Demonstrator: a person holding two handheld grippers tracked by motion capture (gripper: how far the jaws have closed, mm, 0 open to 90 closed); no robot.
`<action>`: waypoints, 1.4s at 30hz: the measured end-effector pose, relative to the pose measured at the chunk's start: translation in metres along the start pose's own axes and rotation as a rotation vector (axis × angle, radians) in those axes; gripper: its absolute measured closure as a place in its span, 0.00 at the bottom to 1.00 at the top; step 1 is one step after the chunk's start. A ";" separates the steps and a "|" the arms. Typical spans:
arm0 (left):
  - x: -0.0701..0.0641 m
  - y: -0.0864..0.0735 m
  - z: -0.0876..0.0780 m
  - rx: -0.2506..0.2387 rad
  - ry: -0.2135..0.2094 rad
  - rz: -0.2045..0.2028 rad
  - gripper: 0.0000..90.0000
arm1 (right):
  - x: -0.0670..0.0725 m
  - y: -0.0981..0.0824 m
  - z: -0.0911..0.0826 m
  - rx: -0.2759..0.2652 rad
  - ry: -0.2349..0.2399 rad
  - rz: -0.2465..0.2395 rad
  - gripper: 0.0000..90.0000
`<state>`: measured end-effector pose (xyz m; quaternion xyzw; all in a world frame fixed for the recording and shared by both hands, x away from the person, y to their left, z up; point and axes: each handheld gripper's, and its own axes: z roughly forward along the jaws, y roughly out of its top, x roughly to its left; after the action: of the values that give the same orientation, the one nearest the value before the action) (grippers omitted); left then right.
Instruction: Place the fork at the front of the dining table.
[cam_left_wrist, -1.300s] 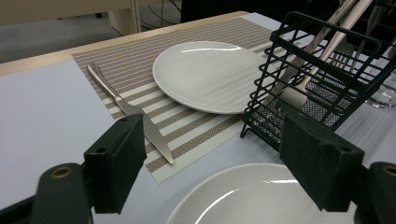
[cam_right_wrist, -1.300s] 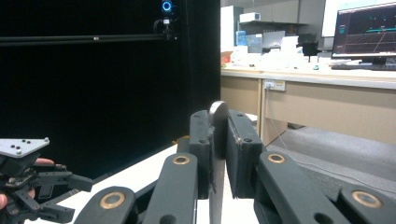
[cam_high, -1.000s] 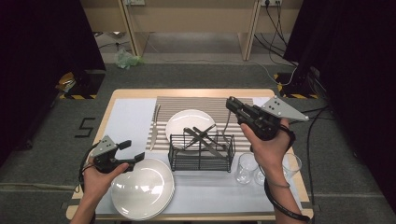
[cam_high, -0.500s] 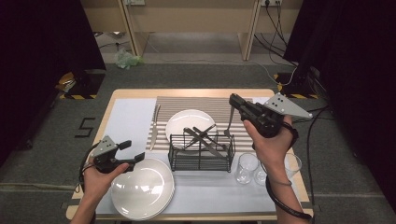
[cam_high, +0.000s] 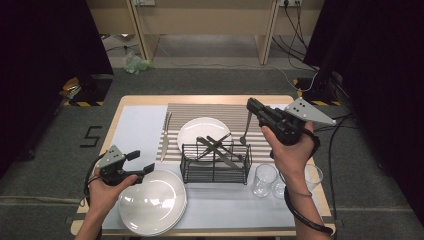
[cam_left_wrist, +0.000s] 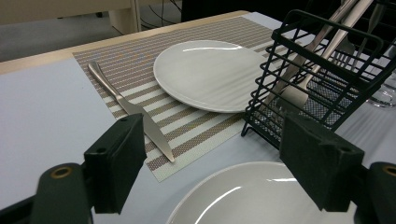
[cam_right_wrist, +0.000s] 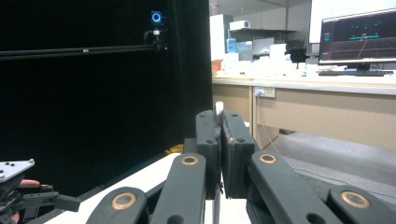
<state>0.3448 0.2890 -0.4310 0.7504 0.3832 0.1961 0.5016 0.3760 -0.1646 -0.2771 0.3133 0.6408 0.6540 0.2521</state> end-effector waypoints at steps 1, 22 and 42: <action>0.000 0.000 0.000 0.000 0.000 -0.001 0.25 | 0.000 0.001 0.000 -0.002 -0.001 0.000 0.97; 0.000 -0.001 0.001 0.002 0.001 -0.002 0.25 | -0.007 0.012 -0.006 -0.027 -0.036 -0.001 0.97; 0.000 -0.001 0.000 0.002 0.000 -0.003 0.25 | -0.018 0.016 -0.011 -0.027 -0.073 0.003 0.97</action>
<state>0.3448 0.2891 -0.4320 0.7503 0.3845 0.1952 0.5011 0.3814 -0.1859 -0.2623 0.3345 0.6219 0.6509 0.2786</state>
